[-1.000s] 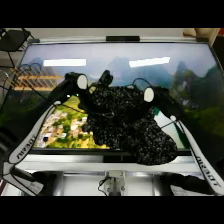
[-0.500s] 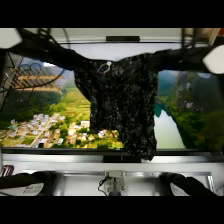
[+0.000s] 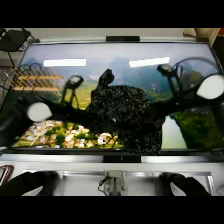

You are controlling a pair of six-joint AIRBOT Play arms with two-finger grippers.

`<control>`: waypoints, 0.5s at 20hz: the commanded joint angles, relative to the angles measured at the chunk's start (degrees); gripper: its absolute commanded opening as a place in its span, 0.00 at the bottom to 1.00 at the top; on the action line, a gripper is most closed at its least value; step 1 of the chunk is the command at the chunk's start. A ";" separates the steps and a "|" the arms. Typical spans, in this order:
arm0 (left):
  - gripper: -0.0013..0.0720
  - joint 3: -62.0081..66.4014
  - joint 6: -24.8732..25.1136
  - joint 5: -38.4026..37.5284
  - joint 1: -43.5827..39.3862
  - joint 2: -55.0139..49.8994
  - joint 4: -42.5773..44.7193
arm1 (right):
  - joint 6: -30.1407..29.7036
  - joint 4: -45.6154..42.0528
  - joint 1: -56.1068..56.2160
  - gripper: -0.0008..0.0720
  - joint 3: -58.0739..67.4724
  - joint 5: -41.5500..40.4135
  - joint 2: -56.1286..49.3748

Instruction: Fold the shirts.

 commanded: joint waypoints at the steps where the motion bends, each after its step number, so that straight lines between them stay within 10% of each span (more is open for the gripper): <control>1: 0.08 -11.06 -2.78 17.51 -5.42 -1.81 -6.25 | 0.02 1.44 -0.04 0.08 -17.09 -11.63 0.39; 3: 0.08 -10.91 -2.71 21.27 -5.57 -4.15 -7.32 | 3.96 -1.92 -0.11 0.23 -19.32 -12.41 0.42; 5: 0.08 -10.91 -0.70 23.28 -5.14 -4.48 -7.26 | 7.06 -5.66 -0.11 0.71 -17.59 -9.31 0.42; 10: 0.08 -10.91 2.73 22.16 -2.89 -4.46 -7.30 | 16.90 -18.49 8.85 0.71 -2.12 -0.24 0.42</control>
